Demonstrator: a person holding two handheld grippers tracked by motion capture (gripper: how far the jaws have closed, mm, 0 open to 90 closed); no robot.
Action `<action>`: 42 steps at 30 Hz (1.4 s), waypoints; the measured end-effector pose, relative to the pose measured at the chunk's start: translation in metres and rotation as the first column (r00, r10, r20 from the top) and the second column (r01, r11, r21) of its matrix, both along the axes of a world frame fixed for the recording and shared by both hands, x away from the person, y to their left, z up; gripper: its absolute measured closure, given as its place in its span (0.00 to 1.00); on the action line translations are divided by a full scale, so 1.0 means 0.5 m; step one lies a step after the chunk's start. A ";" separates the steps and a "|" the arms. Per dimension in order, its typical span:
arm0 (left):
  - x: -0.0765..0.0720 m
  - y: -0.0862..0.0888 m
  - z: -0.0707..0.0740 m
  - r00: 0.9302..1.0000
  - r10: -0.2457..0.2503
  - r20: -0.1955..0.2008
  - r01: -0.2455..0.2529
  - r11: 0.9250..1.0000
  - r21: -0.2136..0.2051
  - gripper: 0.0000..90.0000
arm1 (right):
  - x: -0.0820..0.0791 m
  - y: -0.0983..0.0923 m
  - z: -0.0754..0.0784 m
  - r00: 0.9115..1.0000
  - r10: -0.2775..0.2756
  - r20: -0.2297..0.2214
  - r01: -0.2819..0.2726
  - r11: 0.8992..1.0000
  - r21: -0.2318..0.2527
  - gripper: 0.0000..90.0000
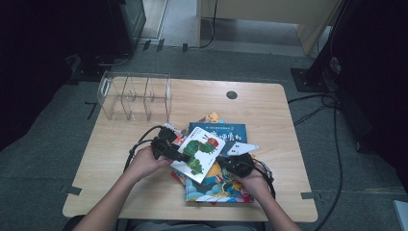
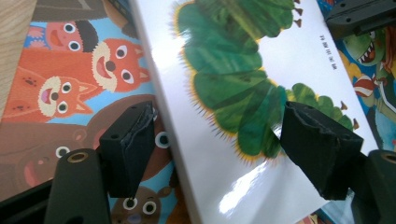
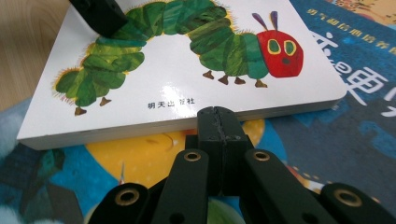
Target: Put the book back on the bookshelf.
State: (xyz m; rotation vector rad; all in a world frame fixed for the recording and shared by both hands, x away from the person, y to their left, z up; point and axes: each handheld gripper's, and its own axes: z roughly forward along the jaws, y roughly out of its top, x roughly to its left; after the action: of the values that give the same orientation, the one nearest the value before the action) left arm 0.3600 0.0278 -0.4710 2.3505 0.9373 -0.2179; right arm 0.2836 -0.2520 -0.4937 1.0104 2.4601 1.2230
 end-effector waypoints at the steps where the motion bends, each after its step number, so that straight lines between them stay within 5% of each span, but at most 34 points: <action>1: 0.000 -0.001 0.001 1.000 0.006 0.007 -0.006 1.000 0.014 0.28 | 0.001 0.005 0.000 1.000 0.004 0.006 -0.004 1.000 -0.006 1.00; 13: 0.009 -0.006 0.009 0.995 0.094 -0.039 -0.091 0.994 0.066 0.31 | 0.007 0.024 0.002 1.000 0.026 -0.009 -0.026 1.000 -0.007 1.00; 17: 0.017 0.002 0.011 0.989 0.130 -0.069 -0.126 0.990 0.058 0.39 | 0.007 0.024 0.001 1.000 0.021 -0.011 -0.021 1.000 -0.002 1.00; 26: 0.019 0.007 0.029 0.986 0.149 -0.080 -0.142 0.986 0.085 0.47 | 0.007 0.028 0.000 1.000 0.018 -0.005 -0.018 1.000 -0.001 1.00; 34: 0.019 0.017 0.076 0.985 0.158 -0.063 -0.156 0.987 0.035 0.53 | 0.009 0.030 0.000 1.000 0.017 -0.009 -0.017 1.000 0.006 1.00; 36: 0.020 0.021 0.100 0.984 0.156 -0.085 -0.159 0.987 -0.028 0.55 | 0.010 0.030 -0.001 1.000 0.018 -0.012 -0.018 1.000 0.009 1.00; 37: 0.020 0.021 0.100 0.984 0.156 -0.085 -0.159 0.987 -0.028 0.60 | 0.010 0.030 -0.001 1.000 0.018 -0.012 -0.018 1.000 0.009 1.00; 39: 0.022 0.012 0.112 0.973 0.073 -0.220 -0.112 0.979 -0.172 0.69 | 0.012 0.043 -0.001 0.999 0.050 -0.018 -0.050 0.999 0.019 1.00; 40: 0.017 0.000 0.118 0.974 0.049 -0.221 -0.089 0.981 -0.173 0.69 | 0.012 0.043 -0.001 0.999 0.050 -0.018 -0.050 0.999 0.019 1.00; 42: 0.002 -0.034 0.133 0.988 0.028 -0.154 -0.039 0.997 -0.074 0.66 | 0.008 0.077 -0.001 0.998 0.062 -0.018 -0.061 0.998 0.021 1.00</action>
State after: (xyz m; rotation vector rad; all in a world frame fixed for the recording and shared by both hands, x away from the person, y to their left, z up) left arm 0.3612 0.0106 -0.4043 2.2710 1.0218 -0.4188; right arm 0.2877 -0.2135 -0.4940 0.9625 2.5156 1.2656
